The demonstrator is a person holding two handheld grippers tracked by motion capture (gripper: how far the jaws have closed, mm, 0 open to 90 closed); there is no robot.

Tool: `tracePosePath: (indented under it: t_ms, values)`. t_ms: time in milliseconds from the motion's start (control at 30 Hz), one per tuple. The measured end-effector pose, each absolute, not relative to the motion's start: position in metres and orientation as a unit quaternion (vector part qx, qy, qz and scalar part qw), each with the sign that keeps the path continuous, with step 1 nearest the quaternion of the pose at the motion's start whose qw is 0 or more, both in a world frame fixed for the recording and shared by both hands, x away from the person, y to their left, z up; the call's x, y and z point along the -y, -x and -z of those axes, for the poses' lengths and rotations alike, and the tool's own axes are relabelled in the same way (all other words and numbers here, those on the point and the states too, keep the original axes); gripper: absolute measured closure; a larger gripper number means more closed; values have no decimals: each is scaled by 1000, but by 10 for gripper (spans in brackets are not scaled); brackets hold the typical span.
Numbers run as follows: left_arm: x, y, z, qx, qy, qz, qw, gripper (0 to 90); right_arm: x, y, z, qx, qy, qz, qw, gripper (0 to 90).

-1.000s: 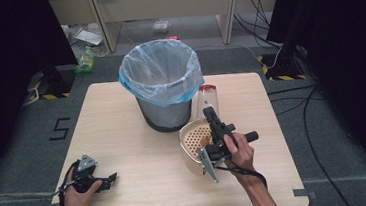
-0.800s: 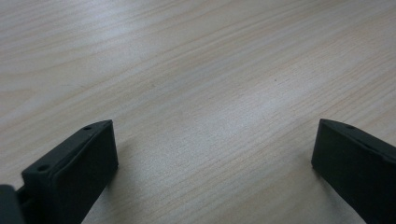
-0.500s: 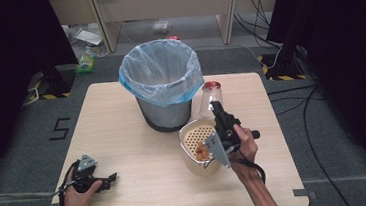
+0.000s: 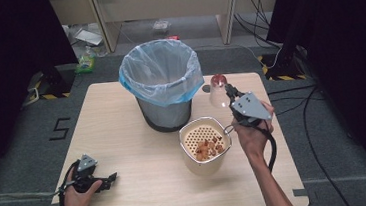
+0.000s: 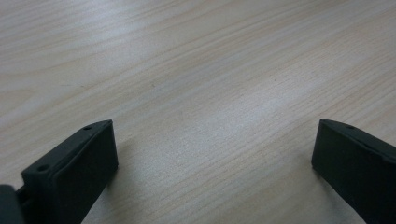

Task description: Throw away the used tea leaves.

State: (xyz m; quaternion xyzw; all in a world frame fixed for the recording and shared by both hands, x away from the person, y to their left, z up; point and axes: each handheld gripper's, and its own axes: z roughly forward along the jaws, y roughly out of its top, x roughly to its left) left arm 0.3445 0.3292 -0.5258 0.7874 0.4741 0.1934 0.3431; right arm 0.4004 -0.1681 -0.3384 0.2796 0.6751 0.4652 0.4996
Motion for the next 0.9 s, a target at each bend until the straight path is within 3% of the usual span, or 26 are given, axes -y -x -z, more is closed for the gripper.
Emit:
tracePosePath:
  t_ms: [233,900]
  values:
    - [-329,-345,526,-474,-788,-193,343,0,181,-417,325,-672,-320,-497,446,877]
    - [-329,-345,526,-475,-787,-194,343,0,177,-452,268,-676,-347,-519,391,876]
